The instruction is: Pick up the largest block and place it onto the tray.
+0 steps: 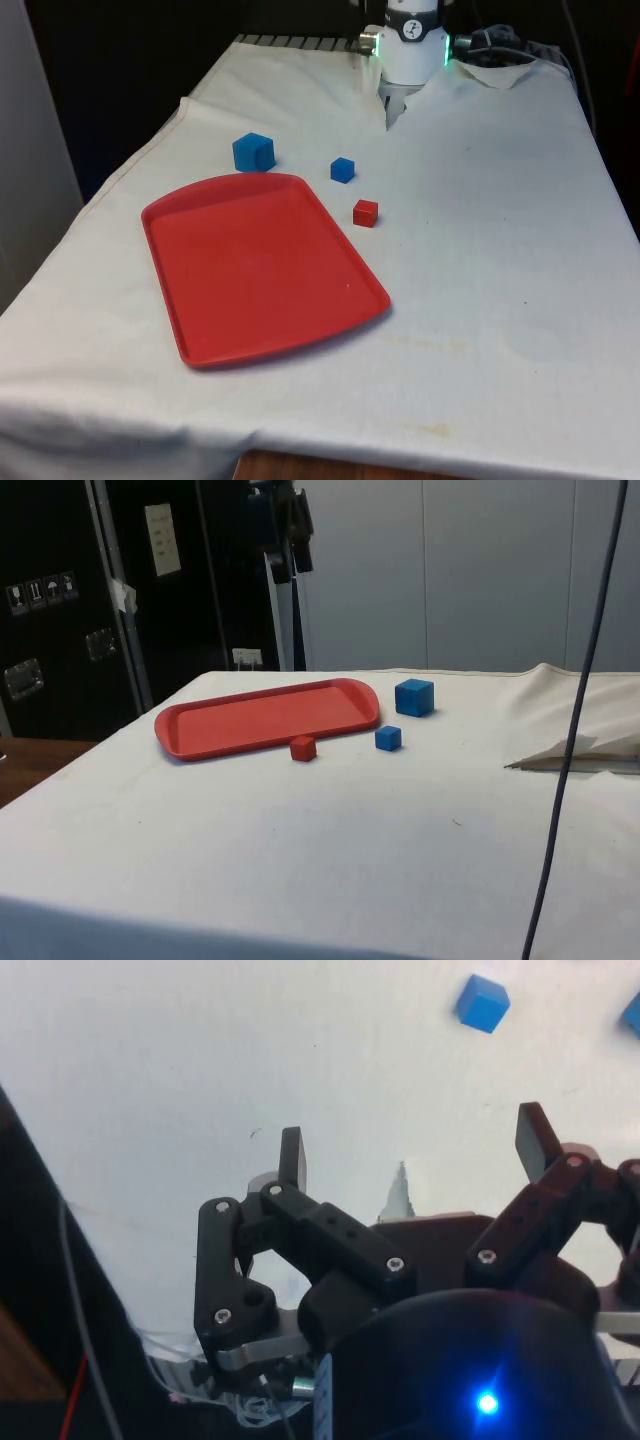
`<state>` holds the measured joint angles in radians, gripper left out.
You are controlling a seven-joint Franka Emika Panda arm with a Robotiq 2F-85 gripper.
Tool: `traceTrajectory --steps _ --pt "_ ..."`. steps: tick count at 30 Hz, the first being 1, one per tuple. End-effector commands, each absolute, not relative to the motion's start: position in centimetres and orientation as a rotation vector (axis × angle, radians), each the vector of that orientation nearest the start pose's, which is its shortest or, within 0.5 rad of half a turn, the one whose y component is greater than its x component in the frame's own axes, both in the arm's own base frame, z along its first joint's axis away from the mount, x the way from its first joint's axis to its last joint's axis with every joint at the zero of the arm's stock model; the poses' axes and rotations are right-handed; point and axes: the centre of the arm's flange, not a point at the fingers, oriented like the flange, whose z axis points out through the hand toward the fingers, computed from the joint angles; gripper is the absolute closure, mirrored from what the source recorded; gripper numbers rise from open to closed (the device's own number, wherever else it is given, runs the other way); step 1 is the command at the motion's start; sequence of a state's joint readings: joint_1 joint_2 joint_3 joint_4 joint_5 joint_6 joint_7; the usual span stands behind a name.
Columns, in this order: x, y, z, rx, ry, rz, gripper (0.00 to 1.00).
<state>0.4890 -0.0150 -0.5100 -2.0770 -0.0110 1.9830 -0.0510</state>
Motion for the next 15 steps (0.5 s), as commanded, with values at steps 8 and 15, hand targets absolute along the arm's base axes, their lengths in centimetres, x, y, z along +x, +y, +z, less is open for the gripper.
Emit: traceTrajectory --steps 8,15 --pt "51.7 -2.9 41.8 -3.161 -0.065 0.114 0.0" --pt "50.9 -4.3 41.0 -3.165 -0.066 0.136 0.0"
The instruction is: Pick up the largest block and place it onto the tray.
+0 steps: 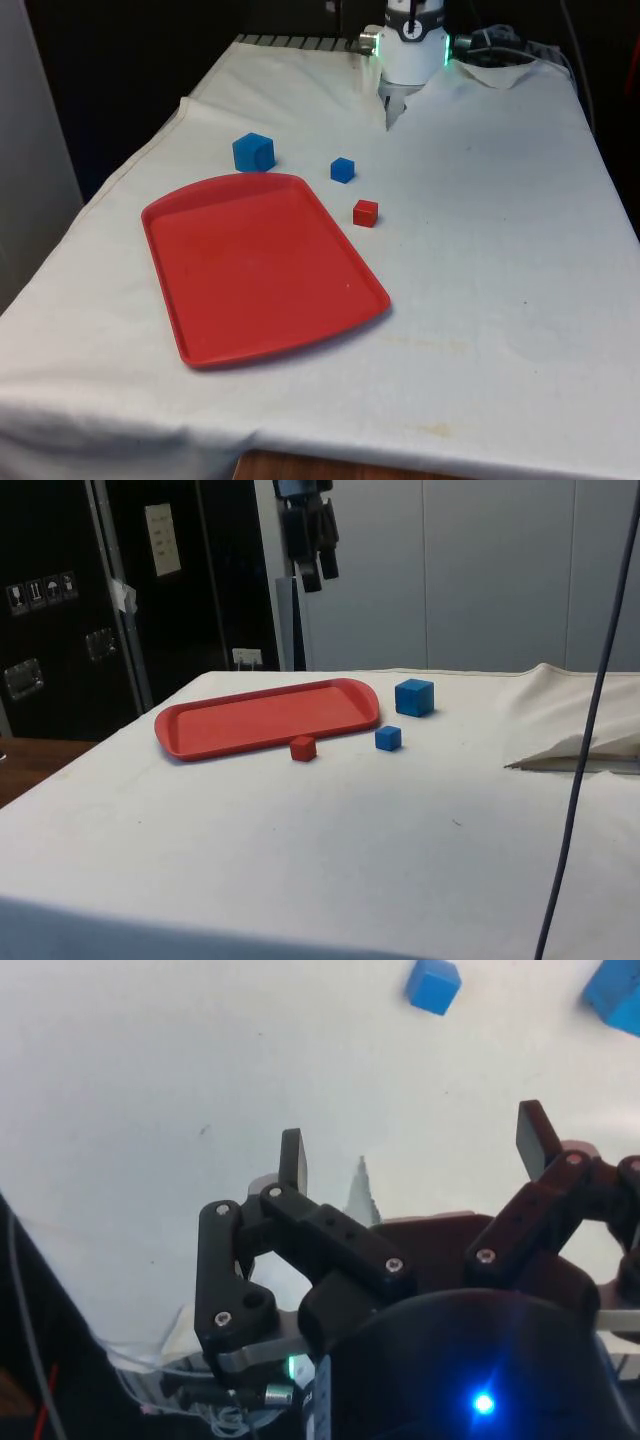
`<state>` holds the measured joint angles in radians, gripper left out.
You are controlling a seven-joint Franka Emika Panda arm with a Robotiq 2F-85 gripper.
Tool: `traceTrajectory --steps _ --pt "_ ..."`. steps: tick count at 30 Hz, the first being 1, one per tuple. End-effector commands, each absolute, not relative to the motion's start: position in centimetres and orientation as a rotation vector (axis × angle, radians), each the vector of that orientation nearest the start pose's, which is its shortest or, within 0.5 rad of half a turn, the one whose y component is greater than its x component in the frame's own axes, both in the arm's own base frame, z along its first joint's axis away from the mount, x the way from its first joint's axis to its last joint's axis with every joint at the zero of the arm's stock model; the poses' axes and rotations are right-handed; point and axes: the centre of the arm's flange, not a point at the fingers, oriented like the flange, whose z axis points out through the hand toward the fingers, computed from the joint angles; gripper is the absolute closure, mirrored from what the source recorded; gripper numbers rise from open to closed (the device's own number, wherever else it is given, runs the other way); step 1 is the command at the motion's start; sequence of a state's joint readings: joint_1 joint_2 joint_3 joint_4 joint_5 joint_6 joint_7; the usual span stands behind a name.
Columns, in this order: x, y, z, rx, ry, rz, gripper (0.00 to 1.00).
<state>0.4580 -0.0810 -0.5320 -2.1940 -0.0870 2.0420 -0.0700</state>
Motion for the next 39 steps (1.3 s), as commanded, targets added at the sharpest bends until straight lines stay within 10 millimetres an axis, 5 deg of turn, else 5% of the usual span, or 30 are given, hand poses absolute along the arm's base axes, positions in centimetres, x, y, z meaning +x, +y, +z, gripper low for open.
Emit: traceTrajectory --steps 1,18,39 --pt "50.5 -4.7 41.0 -3.176 -0.068 0.102 0.0" --pt "48.2 -7.5 38.7 -3.19 -0.062 0.001 0.0" --pt "45.2 -13.5 35.7 -3.199 -0.064 -0.12 0.0"
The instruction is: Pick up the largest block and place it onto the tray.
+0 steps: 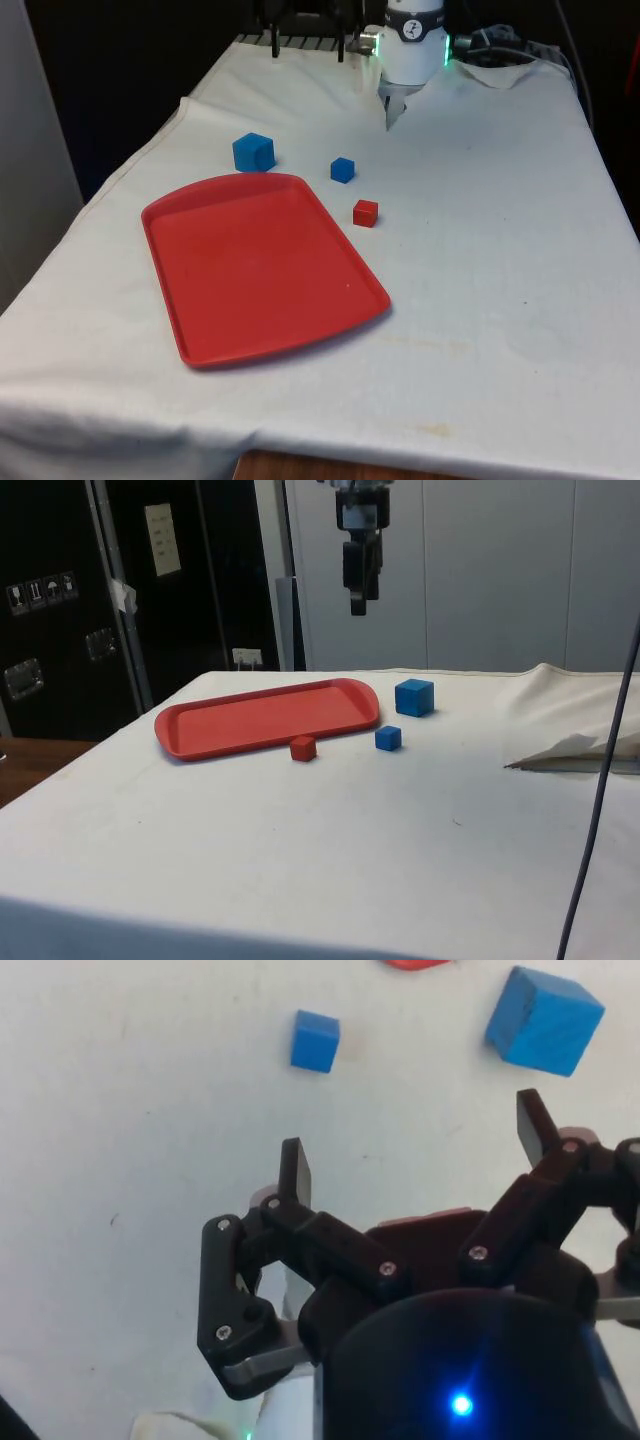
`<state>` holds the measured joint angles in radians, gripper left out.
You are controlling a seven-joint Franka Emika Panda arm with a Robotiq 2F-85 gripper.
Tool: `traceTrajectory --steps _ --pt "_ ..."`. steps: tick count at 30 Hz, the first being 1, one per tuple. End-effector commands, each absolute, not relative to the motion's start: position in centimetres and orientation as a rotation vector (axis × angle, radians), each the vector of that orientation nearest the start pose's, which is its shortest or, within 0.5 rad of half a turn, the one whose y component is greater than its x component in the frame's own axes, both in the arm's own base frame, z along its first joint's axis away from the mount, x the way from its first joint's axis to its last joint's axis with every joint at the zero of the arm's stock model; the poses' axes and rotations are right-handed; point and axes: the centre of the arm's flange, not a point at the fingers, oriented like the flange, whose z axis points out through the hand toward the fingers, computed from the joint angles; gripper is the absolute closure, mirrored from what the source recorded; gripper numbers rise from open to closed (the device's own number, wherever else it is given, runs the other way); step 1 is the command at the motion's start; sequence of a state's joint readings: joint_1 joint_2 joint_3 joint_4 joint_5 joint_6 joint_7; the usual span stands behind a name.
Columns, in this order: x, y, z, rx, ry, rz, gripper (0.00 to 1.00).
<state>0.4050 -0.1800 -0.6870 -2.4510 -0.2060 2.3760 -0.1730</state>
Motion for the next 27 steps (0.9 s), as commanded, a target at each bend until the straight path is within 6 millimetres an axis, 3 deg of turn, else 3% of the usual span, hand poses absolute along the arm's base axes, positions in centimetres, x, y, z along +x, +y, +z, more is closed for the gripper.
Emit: traceTrajectory --steps 1,27 --pt "45.1 -13.7 35.5 -3.198 -0.062 -0.124 0.0" --pt "44.5 -16.7 29.4 -3.26 0.118 -0.243 0.0"
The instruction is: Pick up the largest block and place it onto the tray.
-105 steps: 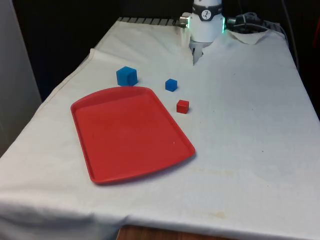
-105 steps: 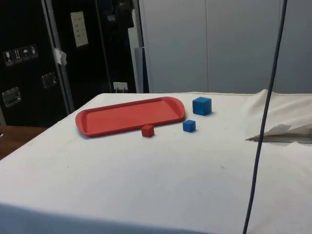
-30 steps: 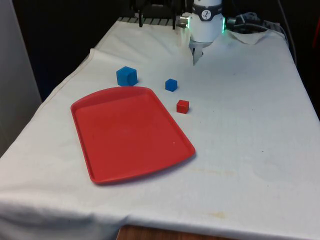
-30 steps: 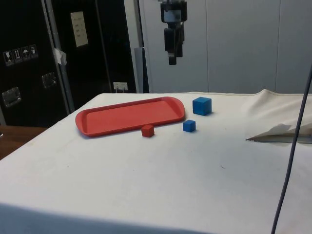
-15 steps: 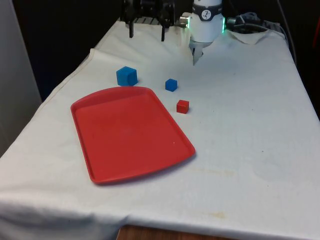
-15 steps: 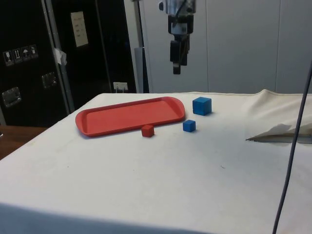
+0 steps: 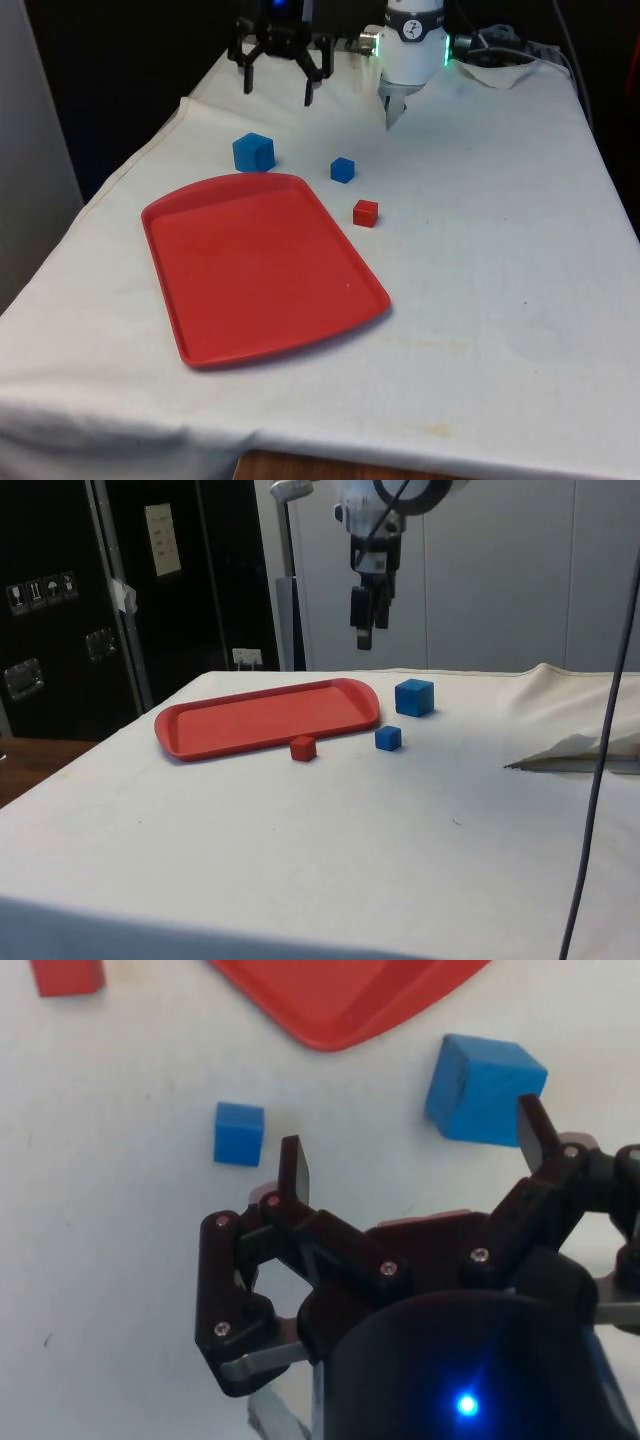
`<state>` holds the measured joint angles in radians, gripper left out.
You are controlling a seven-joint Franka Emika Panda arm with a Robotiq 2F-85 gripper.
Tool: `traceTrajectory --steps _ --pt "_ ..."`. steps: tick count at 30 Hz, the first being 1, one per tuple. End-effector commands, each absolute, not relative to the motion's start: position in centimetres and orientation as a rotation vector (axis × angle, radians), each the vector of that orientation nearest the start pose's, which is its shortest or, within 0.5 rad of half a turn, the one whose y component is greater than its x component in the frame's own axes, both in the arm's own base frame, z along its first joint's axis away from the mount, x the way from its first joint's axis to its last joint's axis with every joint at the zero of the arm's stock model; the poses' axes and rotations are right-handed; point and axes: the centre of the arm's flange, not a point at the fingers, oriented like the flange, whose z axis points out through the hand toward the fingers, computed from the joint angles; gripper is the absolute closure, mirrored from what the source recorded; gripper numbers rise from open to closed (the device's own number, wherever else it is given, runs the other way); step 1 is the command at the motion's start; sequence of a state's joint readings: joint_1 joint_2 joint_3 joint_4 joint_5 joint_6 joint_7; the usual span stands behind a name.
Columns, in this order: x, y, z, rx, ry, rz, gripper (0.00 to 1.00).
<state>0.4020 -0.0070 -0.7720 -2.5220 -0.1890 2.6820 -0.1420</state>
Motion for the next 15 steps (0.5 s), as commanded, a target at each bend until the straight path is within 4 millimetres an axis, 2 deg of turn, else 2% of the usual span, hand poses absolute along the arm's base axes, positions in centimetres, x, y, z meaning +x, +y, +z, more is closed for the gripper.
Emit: traceTrajectory --steps 1,15 --pt "44.5 -16.9 29.2 -3.261 0.126 -0.246 0.0" --pt "43.4 -19.6 27.4 -3.274 0.182 -0.234 0.0"
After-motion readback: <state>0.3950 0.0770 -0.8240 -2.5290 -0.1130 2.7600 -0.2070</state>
